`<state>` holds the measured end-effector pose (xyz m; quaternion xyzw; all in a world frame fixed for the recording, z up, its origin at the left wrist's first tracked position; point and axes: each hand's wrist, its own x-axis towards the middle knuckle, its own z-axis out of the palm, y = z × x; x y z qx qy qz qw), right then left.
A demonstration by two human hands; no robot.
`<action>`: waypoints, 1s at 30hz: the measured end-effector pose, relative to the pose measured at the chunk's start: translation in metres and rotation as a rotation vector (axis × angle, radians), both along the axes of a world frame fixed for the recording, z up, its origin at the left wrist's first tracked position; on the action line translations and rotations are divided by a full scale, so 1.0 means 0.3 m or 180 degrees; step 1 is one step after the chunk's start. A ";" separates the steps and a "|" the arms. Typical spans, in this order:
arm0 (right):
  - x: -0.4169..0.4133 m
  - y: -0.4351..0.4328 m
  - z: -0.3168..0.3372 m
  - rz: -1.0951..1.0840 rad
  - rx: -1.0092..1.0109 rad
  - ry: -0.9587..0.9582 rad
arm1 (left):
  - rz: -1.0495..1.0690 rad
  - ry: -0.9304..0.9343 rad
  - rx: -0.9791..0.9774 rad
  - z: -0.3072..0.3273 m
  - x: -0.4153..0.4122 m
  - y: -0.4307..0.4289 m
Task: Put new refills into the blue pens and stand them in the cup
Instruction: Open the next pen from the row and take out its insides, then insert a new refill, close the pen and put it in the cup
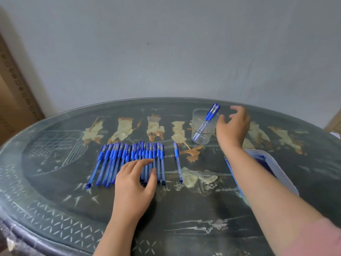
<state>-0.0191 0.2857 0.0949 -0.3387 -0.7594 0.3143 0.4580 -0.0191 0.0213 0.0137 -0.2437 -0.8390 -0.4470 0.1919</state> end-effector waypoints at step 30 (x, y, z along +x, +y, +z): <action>0.336 -0.286 -0.321 0.1696 0.1149 -0.0953 | -0.0749 0.0589 -0.0625 0.005 0.030 -0.004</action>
